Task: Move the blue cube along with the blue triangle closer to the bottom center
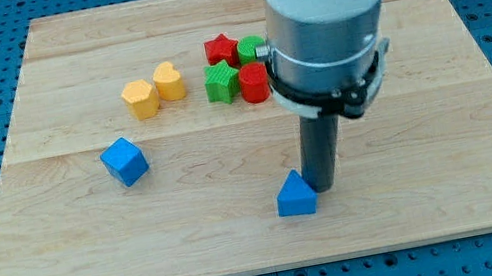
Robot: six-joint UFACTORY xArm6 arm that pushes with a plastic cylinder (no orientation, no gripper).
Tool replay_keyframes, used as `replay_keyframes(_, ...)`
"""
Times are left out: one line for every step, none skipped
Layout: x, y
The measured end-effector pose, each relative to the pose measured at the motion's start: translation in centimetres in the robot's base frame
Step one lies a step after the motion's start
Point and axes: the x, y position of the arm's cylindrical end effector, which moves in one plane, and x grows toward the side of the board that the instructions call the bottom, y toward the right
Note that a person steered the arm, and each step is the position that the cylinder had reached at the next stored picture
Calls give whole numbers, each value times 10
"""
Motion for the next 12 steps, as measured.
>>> replay_keyframes(7,-25)
replay_keyframes(8,-62)
replay_keyframes(-12,-90)
replay_keyframes(-80,-84)
replay_keyframes(-99,-170)
replay_keyframes(-96,-247)
replay_keyframes(-96,-259)
replay_keyframes(-85,-281)
replay_keyframes(-59,-208)
replay_keyframes(-57,-174)
replay_keyframes(-57,-223)
replay_keyframes(-46,-232)
